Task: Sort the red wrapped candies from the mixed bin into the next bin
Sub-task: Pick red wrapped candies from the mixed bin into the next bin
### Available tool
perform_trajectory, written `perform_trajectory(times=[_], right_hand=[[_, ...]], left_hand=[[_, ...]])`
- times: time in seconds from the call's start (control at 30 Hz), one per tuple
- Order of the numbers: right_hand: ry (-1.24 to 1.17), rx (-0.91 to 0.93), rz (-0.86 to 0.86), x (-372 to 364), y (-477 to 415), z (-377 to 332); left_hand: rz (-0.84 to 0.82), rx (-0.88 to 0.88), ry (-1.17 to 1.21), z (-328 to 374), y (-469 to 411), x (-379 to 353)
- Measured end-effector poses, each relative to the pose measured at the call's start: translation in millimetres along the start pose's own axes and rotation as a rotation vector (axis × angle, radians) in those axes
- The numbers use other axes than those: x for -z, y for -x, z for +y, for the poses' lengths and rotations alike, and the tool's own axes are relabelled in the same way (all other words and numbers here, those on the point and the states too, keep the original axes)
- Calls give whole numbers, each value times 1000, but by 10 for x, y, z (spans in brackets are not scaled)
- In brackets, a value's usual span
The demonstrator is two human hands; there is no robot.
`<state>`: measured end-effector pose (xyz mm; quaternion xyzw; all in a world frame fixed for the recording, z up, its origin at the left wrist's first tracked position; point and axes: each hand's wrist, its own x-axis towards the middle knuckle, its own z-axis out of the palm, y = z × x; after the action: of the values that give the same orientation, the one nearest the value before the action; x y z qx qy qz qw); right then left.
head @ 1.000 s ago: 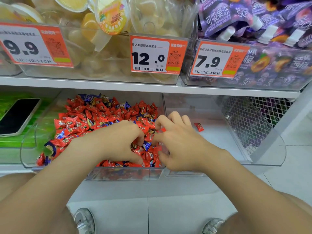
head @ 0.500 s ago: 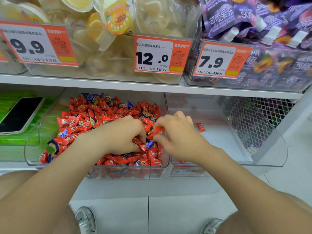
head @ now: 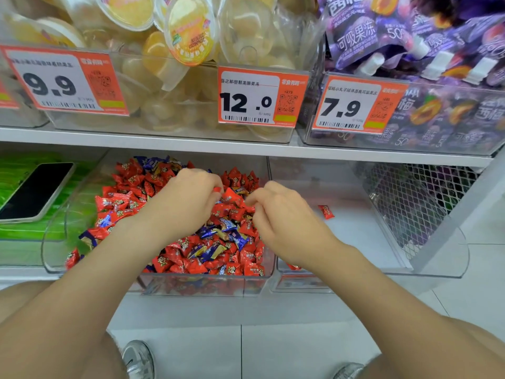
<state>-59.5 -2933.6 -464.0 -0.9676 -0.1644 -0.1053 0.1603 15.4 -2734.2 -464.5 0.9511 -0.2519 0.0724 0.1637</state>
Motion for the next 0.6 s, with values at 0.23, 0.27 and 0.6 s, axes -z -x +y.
perform_trajectory(times=[0.23,0.27,0.6], right_hand=[[252,93,-214,-130,-327,-99],[294,83,-270,-154,-366,-117],[406,66,-572,-200,-594,-174]], left_hand=[[-135,40,-240,-150,55,-50],[-156,25,-221,-165,60,-46],[-454,-104,-72,-153,-24,-42]])
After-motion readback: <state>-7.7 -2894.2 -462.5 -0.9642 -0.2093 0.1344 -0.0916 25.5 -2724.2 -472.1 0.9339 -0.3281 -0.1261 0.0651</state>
